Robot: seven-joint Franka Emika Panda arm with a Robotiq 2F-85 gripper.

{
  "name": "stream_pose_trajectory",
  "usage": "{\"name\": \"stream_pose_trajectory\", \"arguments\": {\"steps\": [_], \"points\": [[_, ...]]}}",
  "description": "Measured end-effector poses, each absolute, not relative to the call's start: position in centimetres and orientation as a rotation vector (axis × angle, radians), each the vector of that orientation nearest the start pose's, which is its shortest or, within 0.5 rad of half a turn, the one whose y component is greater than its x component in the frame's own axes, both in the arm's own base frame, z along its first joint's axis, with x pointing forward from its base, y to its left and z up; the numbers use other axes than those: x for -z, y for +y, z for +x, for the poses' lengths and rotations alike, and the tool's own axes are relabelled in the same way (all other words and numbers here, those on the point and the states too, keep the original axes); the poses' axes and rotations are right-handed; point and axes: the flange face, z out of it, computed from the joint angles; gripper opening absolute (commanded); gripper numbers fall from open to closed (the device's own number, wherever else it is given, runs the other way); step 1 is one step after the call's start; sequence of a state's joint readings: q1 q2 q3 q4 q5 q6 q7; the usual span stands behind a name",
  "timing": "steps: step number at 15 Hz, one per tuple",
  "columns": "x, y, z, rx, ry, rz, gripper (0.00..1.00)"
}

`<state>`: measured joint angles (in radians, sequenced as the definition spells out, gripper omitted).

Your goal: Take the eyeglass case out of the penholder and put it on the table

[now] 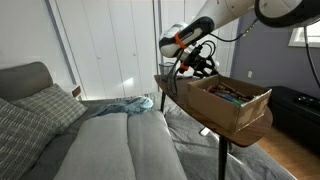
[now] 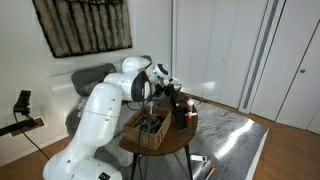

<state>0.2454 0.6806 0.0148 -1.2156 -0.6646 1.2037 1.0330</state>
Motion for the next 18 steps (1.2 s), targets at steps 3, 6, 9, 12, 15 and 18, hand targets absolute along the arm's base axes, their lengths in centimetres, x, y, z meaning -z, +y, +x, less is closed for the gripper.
{"name": "stream_pose_trajectory", "arguments": {"steps": [3,6,9,12,15,18], "points": [[-36.5,9.5,66.5,0.165,-0.816,2.049,0.12],[-36.6,9.7,66.9,0.175,-0.788,2.068,0.64],[-36.3,10.0,67.3,0.191,-0.775,2.09,0.83],[-35.7,10.3,67.7,0.204,-0.766,2.107,0.97],[-35.9,10.5,68.1,0.194,-0.771,2.116,1.0],[-38.3,10.9,68.5,0.141,-0.808,2.125,1.0]]}}
